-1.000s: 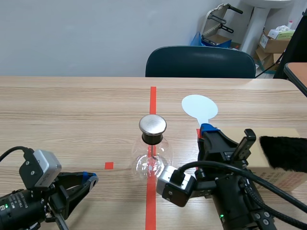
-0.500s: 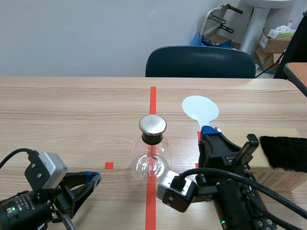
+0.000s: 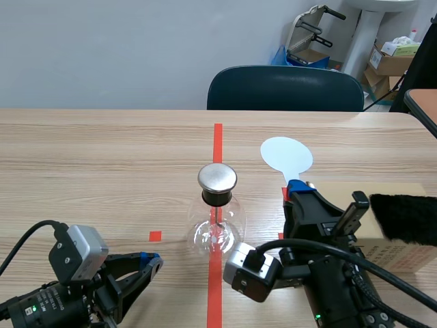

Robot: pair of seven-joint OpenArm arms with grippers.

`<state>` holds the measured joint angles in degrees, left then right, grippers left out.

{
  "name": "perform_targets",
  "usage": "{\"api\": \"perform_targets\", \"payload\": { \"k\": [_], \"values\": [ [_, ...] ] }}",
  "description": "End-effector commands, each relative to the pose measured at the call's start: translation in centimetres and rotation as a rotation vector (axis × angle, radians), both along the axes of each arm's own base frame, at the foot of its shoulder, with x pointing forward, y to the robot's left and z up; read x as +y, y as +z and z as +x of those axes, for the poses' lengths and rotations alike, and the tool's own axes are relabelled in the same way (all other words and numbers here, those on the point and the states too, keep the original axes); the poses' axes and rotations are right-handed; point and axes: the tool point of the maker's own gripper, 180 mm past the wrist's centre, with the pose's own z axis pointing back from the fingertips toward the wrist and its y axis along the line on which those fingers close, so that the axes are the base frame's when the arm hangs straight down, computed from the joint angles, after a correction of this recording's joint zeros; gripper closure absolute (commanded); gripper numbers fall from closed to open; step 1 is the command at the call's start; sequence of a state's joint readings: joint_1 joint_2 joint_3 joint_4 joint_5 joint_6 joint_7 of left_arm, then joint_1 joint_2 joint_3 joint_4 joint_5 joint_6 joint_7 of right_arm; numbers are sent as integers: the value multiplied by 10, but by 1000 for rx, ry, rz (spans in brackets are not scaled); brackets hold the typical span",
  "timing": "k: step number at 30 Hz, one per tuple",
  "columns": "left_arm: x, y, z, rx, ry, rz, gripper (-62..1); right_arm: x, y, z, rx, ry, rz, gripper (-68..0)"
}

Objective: Do the electroscope experiment

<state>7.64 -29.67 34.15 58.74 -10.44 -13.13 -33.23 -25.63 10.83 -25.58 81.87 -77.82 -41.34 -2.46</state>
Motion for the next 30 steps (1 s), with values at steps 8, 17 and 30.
{"api": "perform_targets", "payload": {
  "k": [8, 17, 30],
  "values": [
    [-7, 9, 10, -58, 25, -2, -29, -3, 11, 4, -39, -8, 4, -11],
    [-1, 18, 31, -87, 58, 1, -29, -3, 11, 4, -39, -8, 4, -11],
    [0, 19, 38, -88, 62, 14, -29, -3, 11, 4, -39, -8, 4, -11]
  ]
}}
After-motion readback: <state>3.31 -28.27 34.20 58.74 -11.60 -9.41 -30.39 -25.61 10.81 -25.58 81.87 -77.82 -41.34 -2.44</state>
